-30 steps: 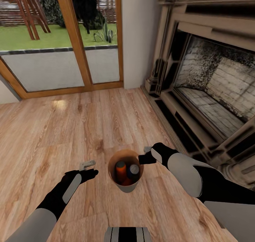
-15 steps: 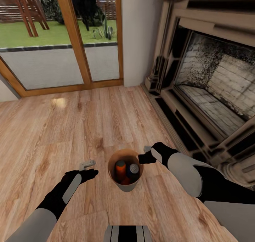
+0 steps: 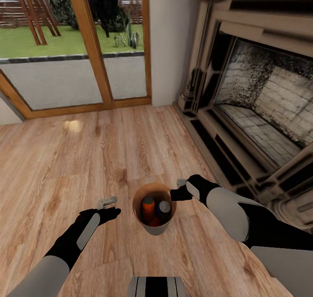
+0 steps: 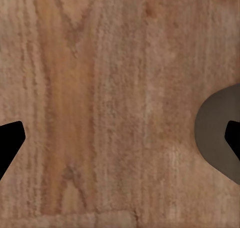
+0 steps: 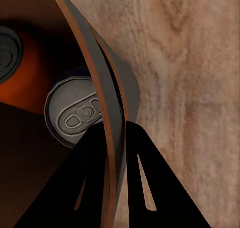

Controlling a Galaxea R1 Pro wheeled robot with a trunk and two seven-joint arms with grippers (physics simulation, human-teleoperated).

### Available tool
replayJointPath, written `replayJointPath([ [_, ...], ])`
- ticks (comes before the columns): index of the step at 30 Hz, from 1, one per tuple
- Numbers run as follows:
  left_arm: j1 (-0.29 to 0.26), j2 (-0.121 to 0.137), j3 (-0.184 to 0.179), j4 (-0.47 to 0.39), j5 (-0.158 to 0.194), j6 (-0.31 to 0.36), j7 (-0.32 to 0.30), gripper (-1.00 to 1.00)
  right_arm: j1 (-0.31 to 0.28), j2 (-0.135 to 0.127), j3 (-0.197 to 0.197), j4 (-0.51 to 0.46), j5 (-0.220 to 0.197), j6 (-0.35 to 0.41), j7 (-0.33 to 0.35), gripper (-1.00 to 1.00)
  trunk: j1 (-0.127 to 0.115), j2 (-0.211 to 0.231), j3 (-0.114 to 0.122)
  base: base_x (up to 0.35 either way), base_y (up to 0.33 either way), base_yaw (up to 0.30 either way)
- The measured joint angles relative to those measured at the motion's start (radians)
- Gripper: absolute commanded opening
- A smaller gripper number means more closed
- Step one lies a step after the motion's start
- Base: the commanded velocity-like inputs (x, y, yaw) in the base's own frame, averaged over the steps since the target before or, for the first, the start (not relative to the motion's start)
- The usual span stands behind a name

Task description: Put the three can of soda from the living room inside the tash can in the kitchen.

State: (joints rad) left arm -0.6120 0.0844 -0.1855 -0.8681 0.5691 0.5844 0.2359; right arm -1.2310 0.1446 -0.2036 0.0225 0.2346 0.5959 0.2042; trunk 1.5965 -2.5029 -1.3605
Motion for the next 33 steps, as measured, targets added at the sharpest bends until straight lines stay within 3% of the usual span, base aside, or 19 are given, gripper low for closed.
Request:
replayJointPath([
  [2,0.0,0.0,0.0,0.0,0.0,0.0,0.001,1.0,0.0,0.0,0.0,0.0,0.0,0.0,0.0,-1.0,0.0,0.0,0.0,0.0,0.0,0.0],
  [3,0.0,0.0,0.0,0.0,0.0,0.0,0.001,1.0,0.0,0.0,-0.001,0.0,0.0,0.0,0.0,1.0,0.0,0.0,0.0,0.0,0.0,0.0],
  [4,0.0,0.0,0.0,0.0,0.0,0.0,0.001,1.0,0.001,0.0,-0.016,0.003,-0.008,0.001,0.004,1.0,0.007,0.0,0.0,0.0,0.0,0.0],
  [16,0.0,-0.002,0.0,0.0,0.0,0.0,0.0,1.0,0.002,0.0,-0.016,0.002,-0.008,0.001,0.004,1.0,0.009,0.0,0.0,0.0,0.0,0.0],
  [28,0.0,-0.002,0.0,-0.002,0.0,0.0,-0.004,1.0,0.002,0.0,-0.016,0.002,-0.008,0.001,0.004,1.0,0.003,0.003,0.046,0.0,0.0,0.0],
  [33,-0.001,-0.002,0.0,-0.002,0.0,0.0,-0.005,1.0,0.002,0.0,-0.016,0.002,-0.008,0.001,0.004,1.0,-0.016,0.038,0.062,0.0,0.0,0.0],
])
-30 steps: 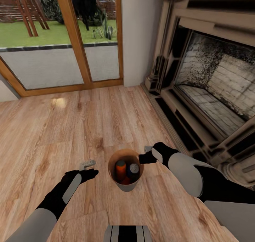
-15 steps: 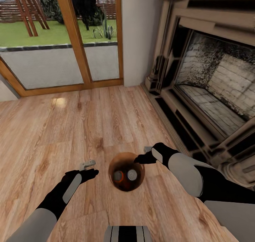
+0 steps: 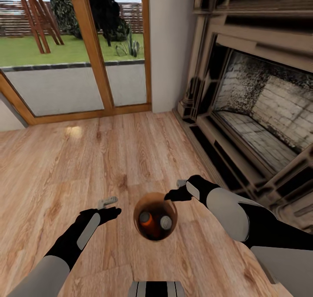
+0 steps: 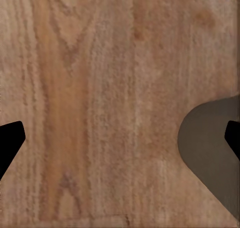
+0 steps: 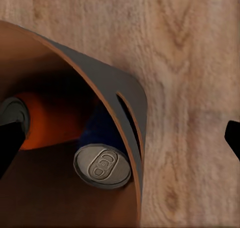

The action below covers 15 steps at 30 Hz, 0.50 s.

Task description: Put the three can of soda from the living room inside the tash can in the kitchen.

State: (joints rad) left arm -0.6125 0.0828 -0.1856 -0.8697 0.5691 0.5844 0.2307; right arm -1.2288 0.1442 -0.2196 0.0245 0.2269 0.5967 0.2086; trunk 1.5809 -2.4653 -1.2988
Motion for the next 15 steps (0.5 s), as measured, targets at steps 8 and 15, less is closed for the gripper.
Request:
replayJointPath([
  [8,0.0,0.001,0.0,0.0,0.0,0.0,-0.001,1.0,0.0,0.0,0.0,0.0,0.0,-0.001,-0.002,1.0,-0.031,0.056,0.025,0.0,0.0,0.0],
  [15,0.0,0.001,0.0,0.0,0.0,0.0,-0.001,1.0,0.0,-0.001,0.0,0.0,0.0,-0.001,-0.004,1.0,-0.057,0.105,0.047,0.0,0.0,0.0],
])
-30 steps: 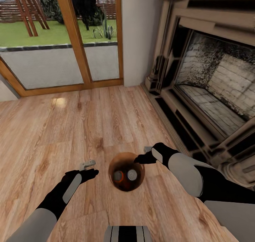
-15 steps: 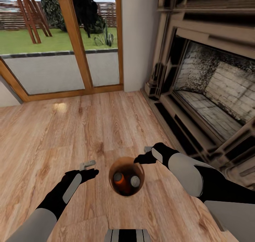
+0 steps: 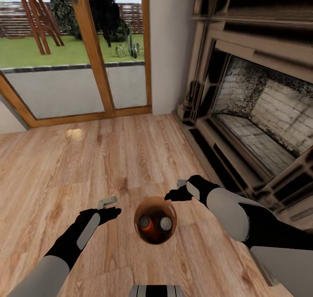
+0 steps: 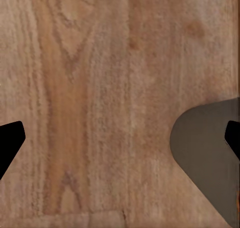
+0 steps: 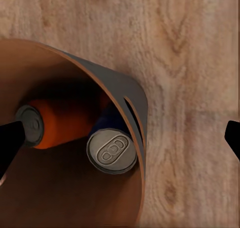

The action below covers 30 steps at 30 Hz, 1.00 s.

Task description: Put the three can of soda from the living room inside the tash can in the kitchen.

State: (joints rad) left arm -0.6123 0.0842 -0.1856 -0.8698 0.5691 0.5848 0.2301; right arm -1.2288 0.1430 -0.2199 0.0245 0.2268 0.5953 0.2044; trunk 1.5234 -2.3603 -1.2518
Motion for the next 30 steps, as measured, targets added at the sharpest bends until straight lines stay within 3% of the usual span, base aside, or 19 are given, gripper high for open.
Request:
replayJointPath([
  [18,0.0,0.005,0.001,0.001,0.0,0.001,0.0,1.0,0.0,-0.006,0.001,0.0,0.0,-0.002,-0.011,1.0,-0.069,0.126,0.056,0.0,0.0,0.0],
  [24,0.0,0.006,0.001,0.007,0.0,0.0,0.001,1.0,0.024,-0.013,0.001,0.0,0.0,-0.079,-0.012,1.0,-0.092,0.168,0.075,0.0,0.0,0.0],
  [30,0.0,0.006,0.003,0.012,0.0,0.0,0.001,1.0,0.033,-0.014,0.0,0.001,0.0,-0.099,-0.015,1.0,-0.115,0.21,0.094,0.0,0.0,0.0],
])
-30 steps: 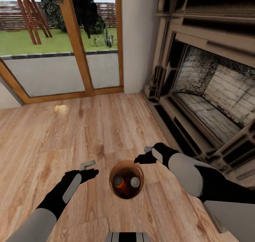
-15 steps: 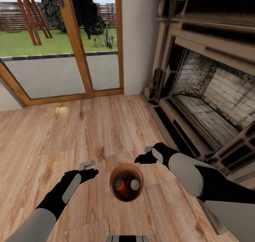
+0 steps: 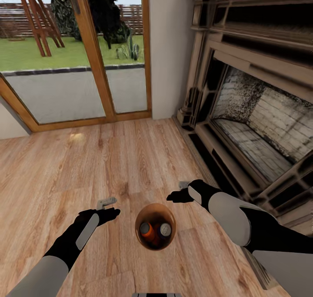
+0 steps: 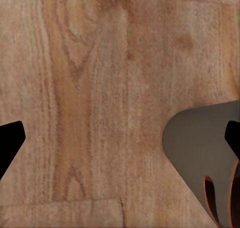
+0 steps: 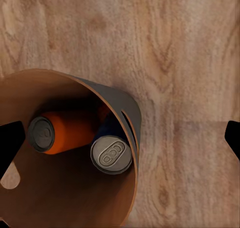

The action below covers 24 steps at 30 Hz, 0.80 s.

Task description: Put the three can of soda from the living room inside the tash can in the kitchen.

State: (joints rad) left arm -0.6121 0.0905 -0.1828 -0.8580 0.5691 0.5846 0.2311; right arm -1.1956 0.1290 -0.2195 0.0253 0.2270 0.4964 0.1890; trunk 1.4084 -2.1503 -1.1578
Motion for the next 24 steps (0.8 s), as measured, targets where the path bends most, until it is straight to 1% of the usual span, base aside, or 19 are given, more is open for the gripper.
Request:
replayJointPath([
  [6,0.0,-0.001,-0.001,0.003,0.0,0.0,0.0,1.0,0.01,0.0,0.0,0.0,0.0,-0.003,-0.01,1.0,-0.023,0.042,0.019,0.0,0.0,0.0],
  [12,0.0,-0.003,-0.002,0.003,0.0,-0.001,0.001,1.0,0.023,0.0,0.001,0.0,0.0,-0.004,-0.064,1.0,-0.046,0.084,0.038,0.0,0.0,0.0],
  [16,0.0,-0.006,-0.003,0.005,-0.001,-0.001,0.002,1.0,0.028,0.0,0.0,0.0,0.0,-0.004,-0.088,1.0,-0.061,0.112,0.05,0.0,0.0,0.0],
  [24,0.0,-0.008,-0.003,0.009,-0.003,-0.023,0.009,1.0,0.032,-0.004,0.0,-0.001,0.0,-0.004,-0.098,1.0,-0.092,0.168,0.075,0.0,0.0,0.0],
])
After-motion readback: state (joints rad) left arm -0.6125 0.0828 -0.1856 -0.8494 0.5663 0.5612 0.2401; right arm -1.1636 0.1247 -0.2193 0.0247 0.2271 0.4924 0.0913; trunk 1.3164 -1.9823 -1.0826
